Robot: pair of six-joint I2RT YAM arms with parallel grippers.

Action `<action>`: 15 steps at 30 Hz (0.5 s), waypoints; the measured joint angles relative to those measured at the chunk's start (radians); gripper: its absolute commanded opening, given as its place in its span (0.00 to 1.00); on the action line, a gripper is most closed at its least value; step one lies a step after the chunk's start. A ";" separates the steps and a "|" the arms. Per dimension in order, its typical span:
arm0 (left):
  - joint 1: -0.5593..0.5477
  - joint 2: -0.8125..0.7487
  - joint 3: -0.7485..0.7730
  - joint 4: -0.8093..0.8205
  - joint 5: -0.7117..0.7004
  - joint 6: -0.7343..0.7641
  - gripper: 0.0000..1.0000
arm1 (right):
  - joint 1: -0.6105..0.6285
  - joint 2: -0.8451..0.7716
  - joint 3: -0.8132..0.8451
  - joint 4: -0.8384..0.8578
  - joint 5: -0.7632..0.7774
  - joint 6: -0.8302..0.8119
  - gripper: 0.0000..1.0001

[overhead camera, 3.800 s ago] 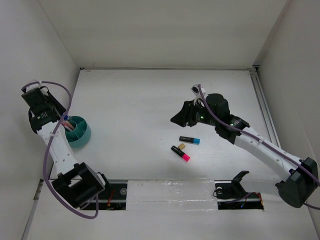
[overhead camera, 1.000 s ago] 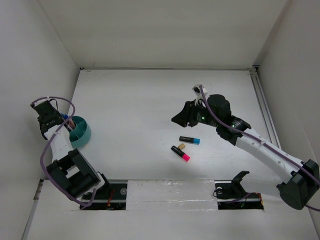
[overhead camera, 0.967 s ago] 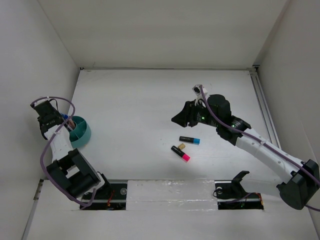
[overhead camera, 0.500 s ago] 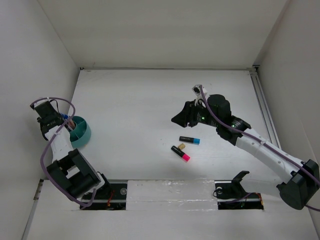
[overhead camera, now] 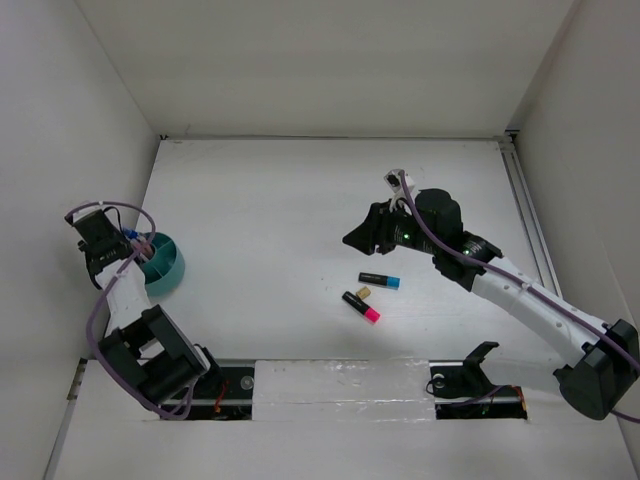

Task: Sort the stationery into containers
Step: Move the storage box to the corner of the board.

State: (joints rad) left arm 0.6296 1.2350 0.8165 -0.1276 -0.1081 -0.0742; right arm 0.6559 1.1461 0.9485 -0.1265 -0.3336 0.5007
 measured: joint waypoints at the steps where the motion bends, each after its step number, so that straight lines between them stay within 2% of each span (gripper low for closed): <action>1: -0.001 -0.006 -0.006 0.003 0.000 0.002 0.00 | 0.000 -0.001 0.000 0.000 0.000 0.000 0.51; 15: -0.015 -0.058 -0.025 -0.004 0.002 0.014 0.02 | 0.000 -0.004 0.000 0.001 -0.008 0.000 0.51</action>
State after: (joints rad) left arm 0.6147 1.1770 0.7914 -0.1314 -0.1066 -0.0605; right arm 0.6559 1.1423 0.9485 -0.1257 -0.3412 0.5007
